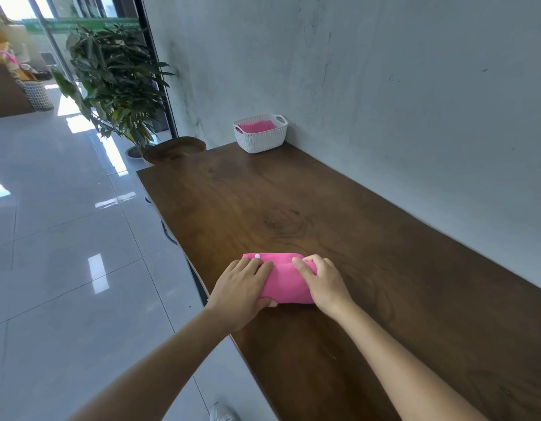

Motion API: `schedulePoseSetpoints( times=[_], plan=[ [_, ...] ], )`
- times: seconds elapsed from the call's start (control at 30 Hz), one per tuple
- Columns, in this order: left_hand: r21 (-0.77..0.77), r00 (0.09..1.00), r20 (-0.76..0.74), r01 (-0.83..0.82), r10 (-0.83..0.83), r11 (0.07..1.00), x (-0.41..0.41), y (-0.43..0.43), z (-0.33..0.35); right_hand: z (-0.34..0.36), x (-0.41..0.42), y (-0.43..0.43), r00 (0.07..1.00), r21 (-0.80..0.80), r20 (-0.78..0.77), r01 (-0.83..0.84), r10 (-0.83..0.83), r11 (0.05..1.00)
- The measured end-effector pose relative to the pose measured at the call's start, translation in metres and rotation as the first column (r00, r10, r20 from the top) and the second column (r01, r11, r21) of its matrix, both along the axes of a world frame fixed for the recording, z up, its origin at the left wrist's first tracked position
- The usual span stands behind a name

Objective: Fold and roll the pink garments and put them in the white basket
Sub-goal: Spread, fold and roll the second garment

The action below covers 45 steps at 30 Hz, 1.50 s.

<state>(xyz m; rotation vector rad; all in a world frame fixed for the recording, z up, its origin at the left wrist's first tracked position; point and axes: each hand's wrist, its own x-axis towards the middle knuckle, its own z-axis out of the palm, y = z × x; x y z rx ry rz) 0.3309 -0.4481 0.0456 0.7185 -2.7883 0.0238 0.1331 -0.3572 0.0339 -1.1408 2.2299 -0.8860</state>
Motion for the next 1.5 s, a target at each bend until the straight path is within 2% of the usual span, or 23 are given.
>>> schedulePoseSetpoints(
  times=[0.13, 0.3, 0.43, 0.57, 0.7, 0.77, 0.87, 0.97, 1.13, 1.27, 1.5],
  plan=[
    [0.158, 0.997, 0.080, -0.010, -0.003, 0.987, -0.004, -0.008, 0.009, 0.000, 0.007, 0.010, 0.990, -0.128, -0.144, -0.023, 0.005, 0.992],
    [0.301, 0.979, 0.201, -0.019, -0.044, 0.954, -0.004, -0.020, 0.024, -0.007, 0.012, 0.035, 0.965, -0.174, -0.237, -0.152, 0.108, 0.973],
    [0.477, 0.956, 0.271, -0.036, -0.108, 0.878, -0.002, -0.029, 0.030, -0.008, 0.015, 0.054, 0.950, -0.191, -0.252, -0.236, 0.185, 0.953],
    [0.637, 0.940, 0.305, -0.081, -0.155, 0.766, 0.000, -0.040, 0.032, -0.006, 0.018, 0.065, 0.946, -0.189, -0.198, -0.292, 0.255, 0.938],
    [0.708, 0.926, 0.333, -0.121, -0.178, 0.696, 0.001, -0.043, 0.037, -0.003, 0.018, 0.061, 0.952, -0.165, -0.126, -0.298, 0.279, 0.940],
    [0.669, 0.927, 0.341, -0.124, -0.154, 0.732, 0.000, -0.042, 0.039, 0.000, 0.014, 0.056, 0.964, -0.161, -0.042, -0.268, 0.264, 0.950],
    [0.474, 0.952, 0.288, -0.048, -0.103, 0.879, -0.001, -0.037, 0.039, 0.002, 0.007, 0.048, 0.965, -0.144, 0.053, -0.245, 0.255, 0.959],
    [0.312, 0.970, 0.221, 0.027, -0.100, 0.950, -0.005, -0.026, 0.035, 0.005, 0.003, 0.036, 0.965, -0.116, 0.147, -0.201, 0.217, 0.973],
    [0.099, 0.996, 0.069, 0.044, -0.051, 0.994, -0.010, -0.011, 0.008, 0.015, 0.006, 0.020, 0.963, -0.063, 0.235, -0.121, 0.133, 0.991],
    [-0.095, 0.998, -0.014, 0.064, -0.065, 0.993, -0.018, 0.004, -0.007, 0.021, 0.013, 0.014, 0.962, -0.003, 0.271, -0.042, 0.041, 0.999],
    [-0.080, 1.000, -0.015, -0.027, 0.026, 0.996, -0.026, 0.013, -0.010, 0.032, 0.020, 0.012, 0.947, 0.086, 0.318, 0.018, -0.044, 0.996]
  ],
)
